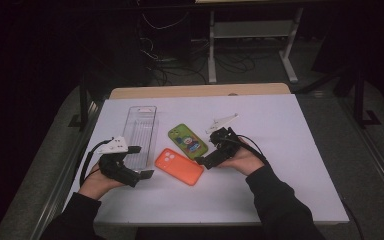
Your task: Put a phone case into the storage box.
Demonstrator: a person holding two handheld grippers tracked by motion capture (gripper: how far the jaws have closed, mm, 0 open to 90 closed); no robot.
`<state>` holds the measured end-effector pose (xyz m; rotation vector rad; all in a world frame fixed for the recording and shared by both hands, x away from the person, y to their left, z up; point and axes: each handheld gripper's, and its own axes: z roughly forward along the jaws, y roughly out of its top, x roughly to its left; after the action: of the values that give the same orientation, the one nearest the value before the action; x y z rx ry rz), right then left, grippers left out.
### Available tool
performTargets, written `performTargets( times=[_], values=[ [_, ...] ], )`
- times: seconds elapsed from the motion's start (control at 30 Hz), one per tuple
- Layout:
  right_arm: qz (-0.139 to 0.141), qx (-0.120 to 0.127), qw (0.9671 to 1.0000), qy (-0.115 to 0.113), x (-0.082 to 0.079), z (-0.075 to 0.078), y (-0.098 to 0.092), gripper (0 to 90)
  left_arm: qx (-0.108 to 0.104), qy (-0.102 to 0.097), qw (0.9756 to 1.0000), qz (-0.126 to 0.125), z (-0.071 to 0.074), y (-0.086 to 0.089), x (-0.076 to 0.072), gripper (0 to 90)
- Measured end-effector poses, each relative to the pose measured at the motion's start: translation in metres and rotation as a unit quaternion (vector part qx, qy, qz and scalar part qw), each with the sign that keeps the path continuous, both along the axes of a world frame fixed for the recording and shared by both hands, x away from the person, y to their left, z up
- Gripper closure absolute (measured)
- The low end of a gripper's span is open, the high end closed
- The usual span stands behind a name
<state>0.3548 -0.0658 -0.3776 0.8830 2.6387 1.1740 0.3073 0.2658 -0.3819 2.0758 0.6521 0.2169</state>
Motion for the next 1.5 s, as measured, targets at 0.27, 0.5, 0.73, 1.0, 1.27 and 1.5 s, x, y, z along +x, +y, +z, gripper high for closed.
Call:
performTargets(
  times=[0.27,0.5,0.73,1.0,1.27,1.5],
  values=[
    [-0.005,-0.011,0.9999,0.007,0.001,-0.002,0.017,0.0,0.002,-0.002,1.0000,-0.003,0.001,0.000,0.000,0.0],
    [-0.001,-0.027,0.9996,0.009,0.000,-0.008,0.030,0.0,0.000,-0.001,1.0000,-0.001,0.001,0.000,0.000,0.0],
    [-0.001,-0.045,0.9988,0.018,-0.003,-0.018,0.043,0.0,0.004,-0.002,1.0000,-0.003,0.001,0.000,0.000,0.0],
    [0.007,-0.080,0.9960,0.038,-0.008,-0.038,0.057,0.0,0.004,-0.002,1.0000,-0.005,0.000,0.000,0.000,0.0],
    [0.010,-0.113,0.9926,0.044,-0.010,-0.050,0.064,0.0,0.004,-0.002,1.0000,-0.005,0.001,0.000,0.000,0.0],
    [0.011,-0.128,0.9903,0.054,-0.013,-0.058,0.069,0.0,0.003,-0.001,1.0000,-0.006,0.000,-0.001,0.000,0.0]
  ],
)
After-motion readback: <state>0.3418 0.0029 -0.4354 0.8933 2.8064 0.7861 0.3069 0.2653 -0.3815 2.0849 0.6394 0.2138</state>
